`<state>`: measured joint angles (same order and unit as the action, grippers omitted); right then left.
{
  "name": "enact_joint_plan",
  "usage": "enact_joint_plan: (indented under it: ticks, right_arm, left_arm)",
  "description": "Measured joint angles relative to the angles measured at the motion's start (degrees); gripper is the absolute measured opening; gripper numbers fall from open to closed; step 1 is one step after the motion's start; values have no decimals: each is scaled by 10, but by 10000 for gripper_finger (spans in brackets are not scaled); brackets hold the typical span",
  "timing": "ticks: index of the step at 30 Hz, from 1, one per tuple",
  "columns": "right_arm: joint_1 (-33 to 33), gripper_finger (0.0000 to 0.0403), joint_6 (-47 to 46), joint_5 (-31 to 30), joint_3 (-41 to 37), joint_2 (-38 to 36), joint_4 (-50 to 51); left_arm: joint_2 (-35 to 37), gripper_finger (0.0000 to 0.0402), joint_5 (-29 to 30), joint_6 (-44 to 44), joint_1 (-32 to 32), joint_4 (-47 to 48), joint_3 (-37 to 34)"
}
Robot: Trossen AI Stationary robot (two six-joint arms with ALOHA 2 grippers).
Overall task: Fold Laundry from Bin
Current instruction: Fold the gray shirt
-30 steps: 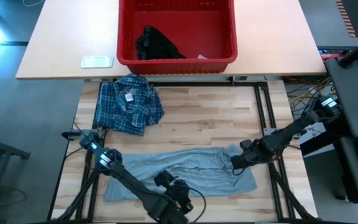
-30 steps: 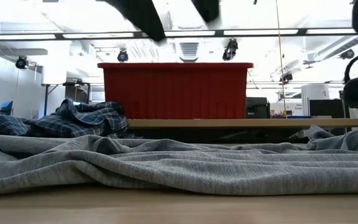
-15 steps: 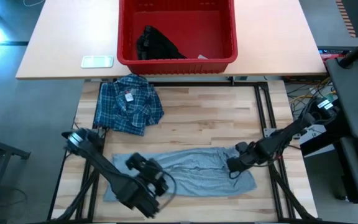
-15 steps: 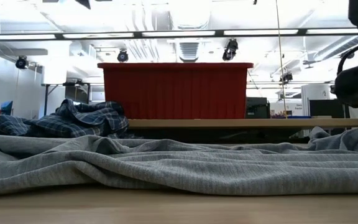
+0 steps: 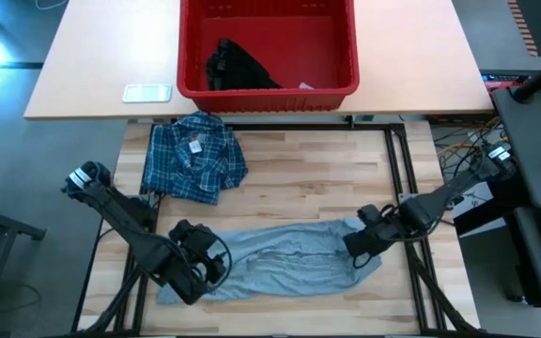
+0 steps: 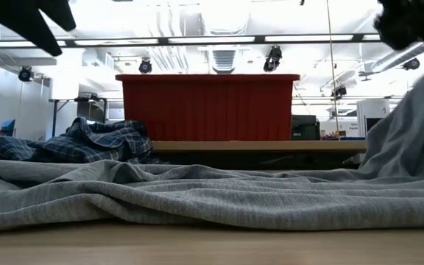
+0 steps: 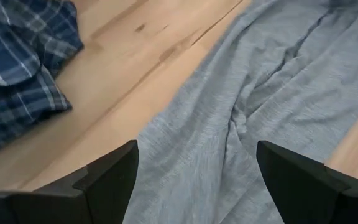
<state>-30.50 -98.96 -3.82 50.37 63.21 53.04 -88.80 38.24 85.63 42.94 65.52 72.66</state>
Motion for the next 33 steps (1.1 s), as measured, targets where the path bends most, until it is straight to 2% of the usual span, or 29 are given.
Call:
enact_joint_plan:
  ticks: [5,8,13,17,26,33]
  right_arm:
    - [1,13,13,-47,42,13,-78]
    - [16,13,44,-64,60,52,-167]
    - [62,13,129,-65,105,166,-325]
    - [109,13,218,-40,193,283,-412]
    - [152,13,377,36,447,503,-435]
    - [167,13,473,59,580,616,-468]
  left_arm:
    - [40,309,-14,-57,6,25,0]
    - [68,309,-75,-97,8,64,7]
    - [119,309,-209,-154,8,86,7]
    - [152,309,-253,-159,9,105,7]
    - [182,309,-247,-147,16,132,7]
    - [181,309,-141,-117,60,122,7]
